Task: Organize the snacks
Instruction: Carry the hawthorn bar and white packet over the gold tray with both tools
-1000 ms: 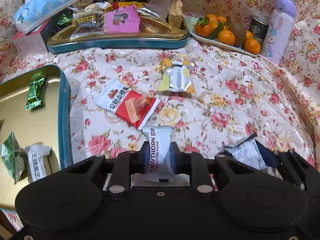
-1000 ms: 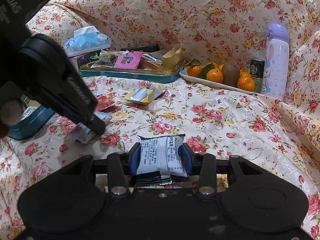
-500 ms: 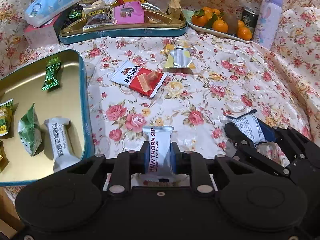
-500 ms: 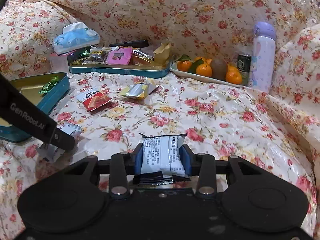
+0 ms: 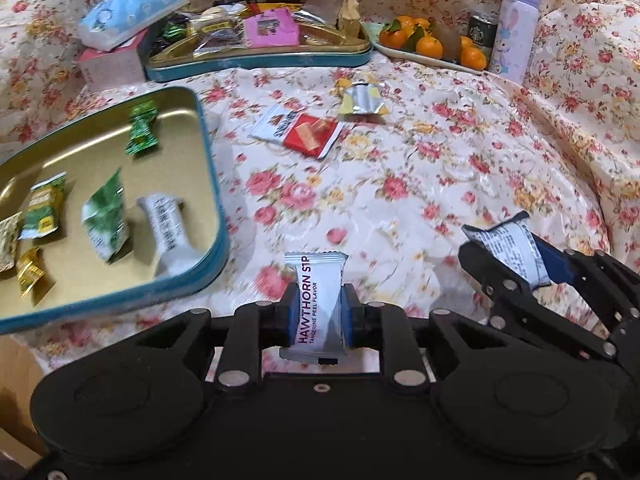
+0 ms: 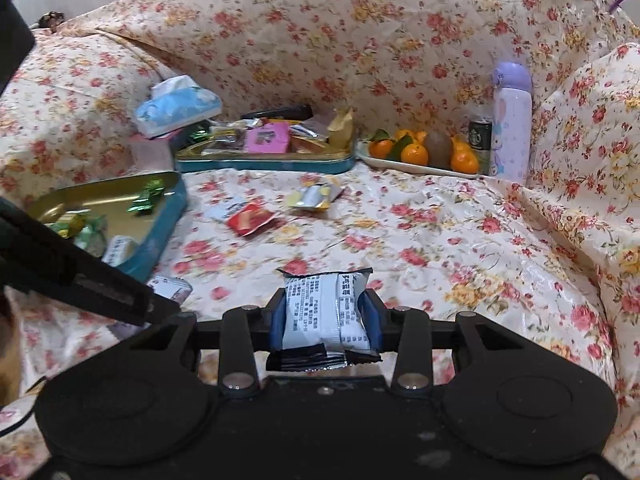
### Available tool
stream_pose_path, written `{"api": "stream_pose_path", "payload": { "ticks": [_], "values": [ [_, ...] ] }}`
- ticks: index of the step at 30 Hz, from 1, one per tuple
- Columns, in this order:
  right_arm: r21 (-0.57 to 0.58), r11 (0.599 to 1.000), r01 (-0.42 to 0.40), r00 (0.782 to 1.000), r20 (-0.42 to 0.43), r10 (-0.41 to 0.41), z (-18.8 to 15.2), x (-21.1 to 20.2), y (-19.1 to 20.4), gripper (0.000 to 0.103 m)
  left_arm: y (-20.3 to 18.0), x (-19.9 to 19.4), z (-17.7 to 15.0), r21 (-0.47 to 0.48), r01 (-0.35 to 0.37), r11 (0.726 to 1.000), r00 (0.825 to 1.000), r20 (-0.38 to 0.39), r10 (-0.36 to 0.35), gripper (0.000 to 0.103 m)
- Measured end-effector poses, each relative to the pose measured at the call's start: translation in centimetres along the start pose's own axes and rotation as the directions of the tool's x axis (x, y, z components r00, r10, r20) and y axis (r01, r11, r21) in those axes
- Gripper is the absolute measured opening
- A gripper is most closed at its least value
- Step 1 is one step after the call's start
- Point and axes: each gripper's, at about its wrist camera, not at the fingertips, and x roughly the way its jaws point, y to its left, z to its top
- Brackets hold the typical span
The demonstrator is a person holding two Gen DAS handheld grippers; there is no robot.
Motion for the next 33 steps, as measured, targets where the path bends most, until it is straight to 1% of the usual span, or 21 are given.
{"api": "stream_pose_path", "payload": {
  "ticks": [8, 15, 19, 24, 31, 33],
  "values": [
    [0.026, 0.999, -0.046, 0.996, -0.081, 0.048, -1.4, -2.6, 2.3, 0.041, 1.6, -1.5, -2.6, 0.01, -0.051, 0.999, 0.999, 0.001, 0.051, 0.028],
    [0.057, 0.994, -0.094, 0.983, -0.156, 0.102, -2.7, -3.5, 3.8, 0.041, 3.5, -1.9, -4.2, -0.025, -0.061, 0.998, 0.998, -0.014, 0.061, 0.028],
    [0.047, 0.992, -0.118, 0.974, -0.189, 0.125, -3.4, -3.6, 5.0, 0.041, 4.8, -2.0, -5.0, -0.049, -0.074, 0.996, 0.997, -0.028, 0.073, 0.028],
    [0.04, 0.983, -0.179, 0.955, -0.234, 0.184, -3.5, -3.5, 6.7, 0.041, 6.6, -2.3, -6.1, -0.082, -0.087, 0.993, 0.996, -0.044, 0.084, 0.027],
    [0.003, 0.969, -0.248, 0.93, -0.28, 0.239, -3.6, -3.3, 9.4, 0.041, 9.9, -3.1, -7.9, -0.123, -0.105, 0.987, 0.993, -0.066, 0.097, 0.028],
    [-0.002, 0.964, -0.264, 0.923, -0.291, 0.252, -3.7, -3.1, 10.1, 0.041, 10.8, -3.6, -8.5, -0.135, -0.098, 0.986, 0.994, -0.064, 0.09, 0.028]
  ]
}}
